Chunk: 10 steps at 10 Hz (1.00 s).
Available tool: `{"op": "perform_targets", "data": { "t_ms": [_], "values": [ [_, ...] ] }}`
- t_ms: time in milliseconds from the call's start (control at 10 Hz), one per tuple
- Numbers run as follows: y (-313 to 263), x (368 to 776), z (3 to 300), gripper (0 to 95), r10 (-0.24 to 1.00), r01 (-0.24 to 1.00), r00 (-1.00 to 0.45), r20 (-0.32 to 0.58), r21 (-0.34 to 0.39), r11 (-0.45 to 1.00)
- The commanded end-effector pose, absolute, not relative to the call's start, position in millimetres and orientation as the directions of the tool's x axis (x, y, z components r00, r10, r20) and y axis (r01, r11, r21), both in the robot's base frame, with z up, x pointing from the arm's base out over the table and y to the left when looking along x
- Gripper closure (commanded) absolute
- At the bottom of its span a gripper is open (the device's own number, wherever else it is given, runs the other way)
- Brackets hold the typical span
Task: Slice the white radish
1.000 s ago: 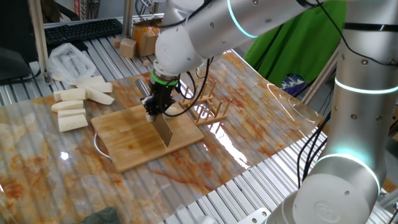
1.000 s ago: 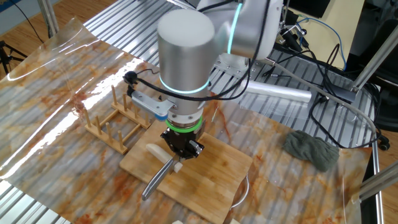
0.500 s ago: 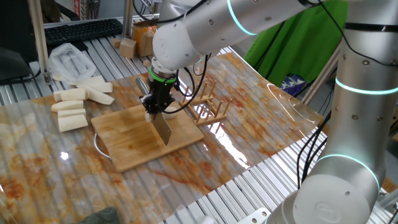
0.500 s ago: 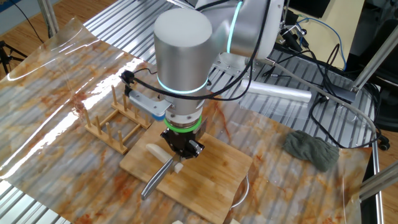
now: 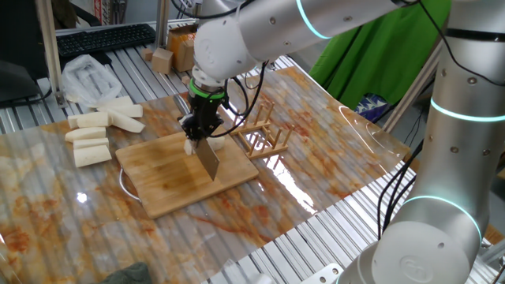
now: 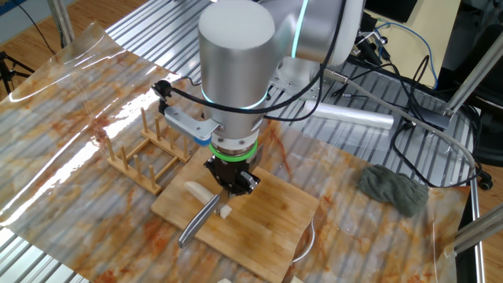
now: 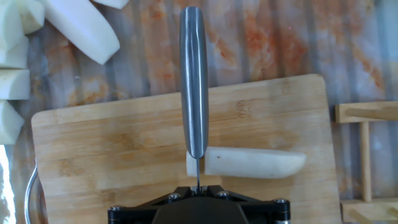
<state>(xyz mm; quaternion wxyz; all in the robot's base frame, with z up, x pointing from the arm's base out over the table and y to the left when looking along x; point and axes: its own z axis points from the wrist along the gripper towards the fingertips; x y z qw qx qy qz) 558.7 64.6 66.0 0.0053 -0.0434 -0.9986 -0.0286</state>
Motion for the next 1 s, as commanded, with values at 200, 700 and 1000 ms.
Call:
{"op": "perform_targets", "data": {
  "t_ms": [200, 700, 1000],
  "values": [
    [62.6, 556.9, 72.2, 95.0, 0.084, 0.085, -0.996, 0.012, 0.044, 0.995],
    [55.6, 557.3, 77.5, 95.0, 0.077, 0.078, -0.997, 0.014, 0.041, 0.996],
    [47.8, 560.6, 75.5, 95.0, 0.068, 0.069, -0.998, 0.015, 0.043, 0.997]
  ]
}}
